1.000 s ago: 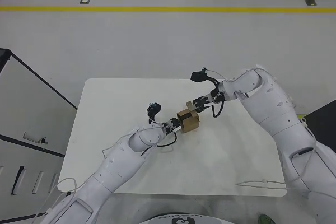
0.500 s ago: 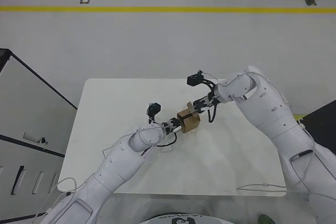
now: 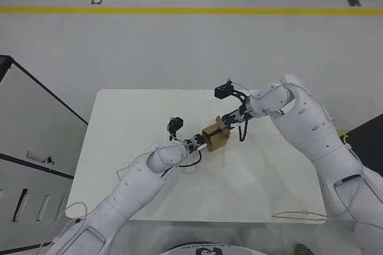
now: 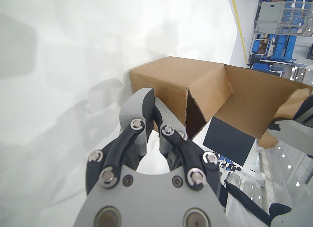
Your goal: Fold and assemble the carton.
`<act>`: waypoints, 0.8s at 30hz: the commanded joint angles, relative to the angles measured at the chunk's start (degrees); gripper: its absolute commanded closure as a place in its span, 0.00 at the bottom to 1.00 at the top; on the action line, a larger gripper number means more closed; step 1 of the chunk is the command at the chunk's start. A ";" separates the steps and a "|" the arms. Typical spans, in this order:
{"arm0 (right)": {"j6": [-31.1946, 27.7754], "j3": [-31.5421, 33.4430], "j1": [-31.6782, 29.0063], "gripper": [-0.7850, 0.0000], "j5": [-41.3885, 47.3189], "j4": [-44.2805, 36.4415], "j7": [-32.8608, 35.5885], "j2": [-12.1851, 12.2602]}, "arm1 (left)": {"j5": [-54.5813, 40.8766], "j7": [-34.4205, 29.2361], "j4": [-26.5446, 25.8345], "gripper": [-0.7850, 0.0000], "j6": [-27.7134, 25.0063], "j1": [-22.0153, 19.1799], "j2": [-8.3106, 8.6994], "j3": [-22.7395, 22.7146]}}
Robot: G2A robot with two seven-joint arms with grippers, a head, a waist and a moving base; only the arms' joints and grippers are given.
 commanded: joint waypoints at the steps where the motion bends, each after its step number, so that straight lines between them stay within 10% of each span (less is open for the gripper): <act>1: 0.02 -0.21 -0.11 0.84 -0.52 -0.67 0.34 0.04 | 0.00 0.00 0.00 1.00 0.00 0.00 0.00 0.00; 24: 0.46 -6.76 1.82 0.84 -3.99 0.93 -1.38 -2.54 | 0.00 0.00 0.00 1.00 0.00 0.00 0.00 0.00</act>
